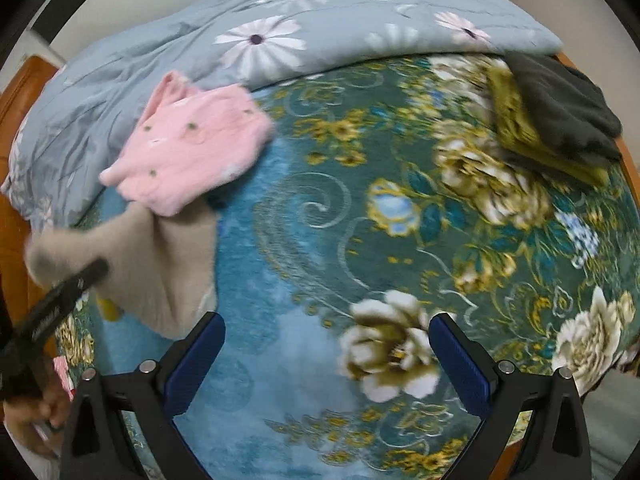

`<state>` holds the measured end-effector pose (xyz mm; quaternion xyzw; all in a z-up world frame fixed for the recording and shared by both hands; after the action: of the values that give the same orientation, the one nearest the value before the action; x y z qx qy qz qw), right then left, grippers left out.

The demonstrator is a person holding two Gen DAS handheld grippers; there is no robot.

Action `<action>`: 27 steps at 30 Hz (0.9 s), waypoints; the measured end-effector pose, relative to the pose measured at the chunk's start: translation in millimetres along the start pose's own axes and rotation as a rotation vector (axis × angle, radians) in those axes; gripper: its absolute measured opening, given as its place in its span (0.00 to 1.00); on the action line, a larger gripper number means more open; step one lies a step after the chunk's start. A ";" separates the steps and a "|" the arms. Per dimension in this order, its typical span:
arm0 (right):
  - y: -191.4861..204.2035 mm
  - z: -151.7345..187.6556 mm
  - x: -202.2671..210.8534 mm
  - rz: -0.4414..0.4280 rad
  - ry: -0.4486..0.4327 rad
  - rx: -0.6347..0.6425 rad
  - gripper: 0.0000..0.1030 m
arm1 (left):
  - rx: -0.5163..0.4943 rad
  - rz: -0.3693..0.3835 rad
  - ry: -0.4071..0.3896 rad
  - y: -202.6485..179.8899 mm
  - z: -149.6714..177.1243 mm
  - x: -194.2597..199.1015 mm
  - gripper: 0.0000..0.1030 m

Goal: Fold clothes
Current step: 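Grasp the beige sweater with the left gripper and pull it off the pile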

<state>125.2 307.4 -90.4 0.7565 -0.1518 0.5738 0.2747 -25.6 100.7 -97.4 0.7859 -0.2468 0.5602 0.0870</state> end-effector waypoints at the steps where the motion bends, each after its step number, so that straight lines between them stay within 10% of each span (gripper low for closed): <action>1: -13.8 2.9 1.8 0.000 0.001 -0.021 1.00 | 0.035 0.030 -0.004 -4.9 -3.4 7.5 0.12; 7: -68.4 17.1 2.7 -0.015 -0.009 -0.129 1.00 | 0.158 0.229 -0.120 -32.2 -42.6 77.7 0.05; 11: -98.6 14.0 6.2 -0.002 -0.044 -0.207 1.00 | 0.100 0.496 -0.326 -77.6 -70.3 185.1 0.00; 15: -121.4 6.5 8.9 0.008 -0.066 -0.270 1.00 | 0.088 0.437 -0.374 -69.3 -81.0 203.4 0.00; 23: -120.4 10.7 -0.9 -0.009 -0.048 -0.276 1.00 | 0.108 0.204 -0.078 -68.8 -40.3 80.9 0.01; 27: -129.3 19.7 -5.3 -0.005 -0.037 -0.302 1.00 | -0.034 0.061 0.028 -96.8 -16.9 33.6 0.58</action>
<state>209.6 399.1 -130.5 0.7172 -0.2395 0.5298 0.3841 15.6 181.4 -46.8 0.7686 -0.2786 0.5693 0.0867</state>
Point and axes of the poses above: each gripper's, at about its wrist camera, not at the fingertips, and x roughly against the way its jaws point, y to its left, z to its underside, the point moved 9 cm from there along -x, roughly the way its jaws point, and after that the axes turned 9 degrees about -z, right-handed, at the moved point
